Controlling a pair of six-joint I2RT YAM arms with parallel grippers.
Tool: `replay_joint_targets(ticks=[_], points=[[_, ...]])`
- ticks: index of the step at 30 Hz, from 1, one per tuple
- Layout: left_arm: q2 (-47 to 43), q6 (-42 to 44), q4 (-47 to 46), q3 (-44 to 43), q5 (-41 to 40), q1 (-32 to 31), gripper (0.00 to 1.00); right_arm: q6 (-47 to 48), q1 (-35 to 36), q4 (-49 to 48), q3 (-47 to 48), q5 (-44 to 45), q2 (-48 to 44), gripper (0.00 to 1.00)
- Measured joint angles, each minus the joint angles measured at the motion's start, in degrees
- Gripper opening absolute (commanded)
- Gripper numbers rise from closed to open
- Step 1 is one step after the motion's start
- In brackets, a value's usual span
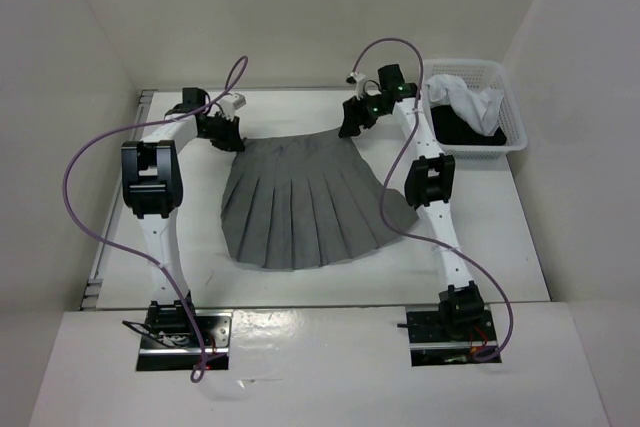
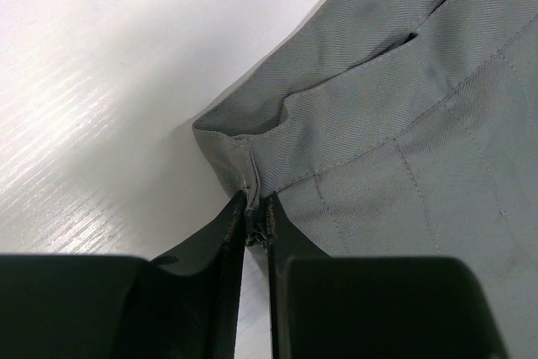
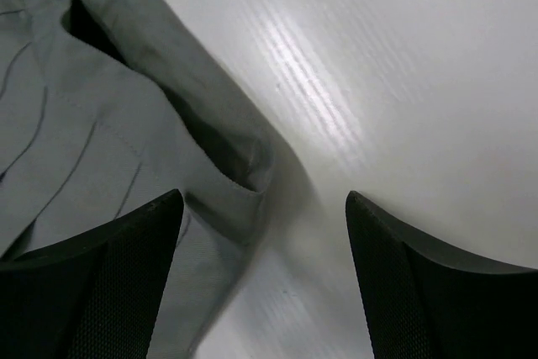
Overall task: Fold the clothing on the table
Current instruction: Flatten the skirt out
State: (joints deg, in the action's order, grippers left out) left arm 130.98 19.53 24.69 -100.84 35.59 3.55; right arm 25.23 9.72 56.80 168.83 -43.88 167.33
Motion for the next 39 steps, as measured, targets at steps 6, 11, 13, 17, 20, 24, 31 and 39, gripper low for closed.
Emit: replay_joint_targets(ticks=[6,11,13,17,20,24,31,39], points=[[-0.02,0.11,0.17,0.00,0.00,0.00,0.12,1.92,-0.46,8.28,5.79,-2.86,1.84,0.81],[-0.02,0.11,0.20,-0.02,0.00,0.00,0.12,2.75,-2.38,11.10,7.28,-4.79,1.84,0.80],[-0.02,0.11,0.22,-0.02,0.00,0.00,0.12,2.82,-2.91,12.02,7.30,-4.81,1.88,0.80],[-0.02,0.31,0.37,-0.07,0.02,0.00,0.12,2.97,-3.61,12.63,7.76,-4.83,2.56,0.79],[-0.02,0.57,0.79,-0.17,0.00,-0.11,0.12,2.97,-3.34,12.76,8.22,-4.85,3.69,0.79],[-0.02,1.40,1.44,-0.48,0.00,-0.24,0.12,2.93,-2.49,12.61,8.59,-5.70,4.39,0.78],[-0.02,2.01,2.38,-0.59,0.11,-0.50,0.12,2.38,-1.22,12.22,8.85,-6.23,4.74,0.75],[0.00,3.15,3.28,-0.79,0.07,-1.44,0.12,1.01,-1.25,11.19,9.29,-6.51,5.68,0.57]])
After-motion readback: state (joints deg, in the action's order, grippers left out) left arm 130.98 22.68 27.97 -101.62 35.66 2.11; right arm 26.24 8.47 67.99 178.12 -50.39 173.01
